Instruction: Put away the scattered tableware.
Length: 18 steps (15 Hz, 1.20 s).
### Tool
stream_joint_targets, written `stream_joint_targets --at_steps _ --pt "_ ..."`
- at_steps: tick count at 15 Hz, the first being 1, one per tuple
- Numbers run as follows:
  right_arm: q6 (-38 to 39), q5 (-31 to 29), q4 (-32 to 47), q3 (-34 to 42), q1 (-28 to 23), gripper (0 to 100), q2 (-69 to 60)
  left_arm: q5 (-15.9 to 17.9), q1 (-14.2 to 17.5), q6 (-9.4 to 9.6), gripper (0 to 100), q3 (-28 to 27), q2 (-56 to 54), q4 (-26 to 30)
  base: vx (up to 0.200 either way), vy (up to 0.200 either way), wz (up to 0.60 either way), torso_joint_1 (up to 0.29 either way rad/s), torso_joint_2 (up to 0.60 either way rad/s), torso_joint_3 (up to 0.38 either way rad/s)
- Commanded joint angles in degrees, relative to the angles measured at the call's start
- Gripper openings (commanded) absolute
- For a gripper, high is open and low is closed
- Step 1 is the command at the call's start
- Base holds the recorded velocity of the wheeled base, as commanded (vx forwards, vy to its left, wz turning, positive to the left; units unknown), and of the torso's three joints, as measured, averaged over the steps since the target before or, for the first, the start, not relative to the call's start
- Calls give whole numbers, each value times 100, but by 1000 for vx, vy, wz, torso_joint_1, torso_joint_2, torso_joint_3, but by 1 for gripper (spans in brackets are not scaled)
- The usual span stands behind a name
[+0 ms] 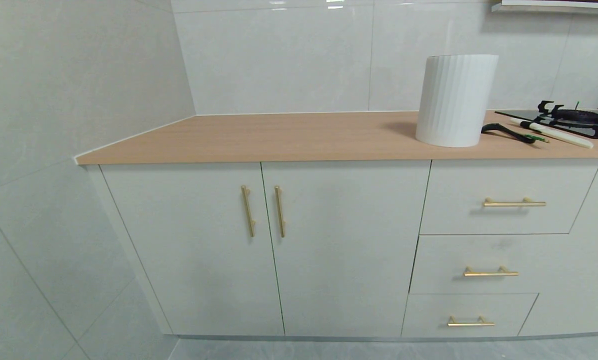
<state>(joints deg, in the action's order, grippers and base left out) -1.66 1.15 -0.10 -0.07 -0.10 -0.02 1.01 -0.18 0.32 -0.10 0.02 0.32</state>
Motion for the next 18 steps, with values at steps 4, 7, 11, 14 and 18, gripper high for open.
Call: stream_joint_targets --at_steps 4,7,11,14,18 --pt "69 0 1 7 1 100 2 4 1 -23 100 1 -2 -5 0 0 0 0 0 0" --pt "69 0 1 7 1 100 11 4 1 -5 100 1 -2 -5 0 0 0 0 0 0" --pt "78 0 1 -1 1 100 11 4 1 -5 100 1 -2 -5 0 -200 0 1 -5 4" --pt "78 0 1 -1 1 100 2 4 1 -5 100 1 -2 -5 0 -200 0 4 -2 2" --pt "78 0 1 -1 1 100 2 4 1 -14 100 1 -2 -5 0 -200 0 5 3 -1"
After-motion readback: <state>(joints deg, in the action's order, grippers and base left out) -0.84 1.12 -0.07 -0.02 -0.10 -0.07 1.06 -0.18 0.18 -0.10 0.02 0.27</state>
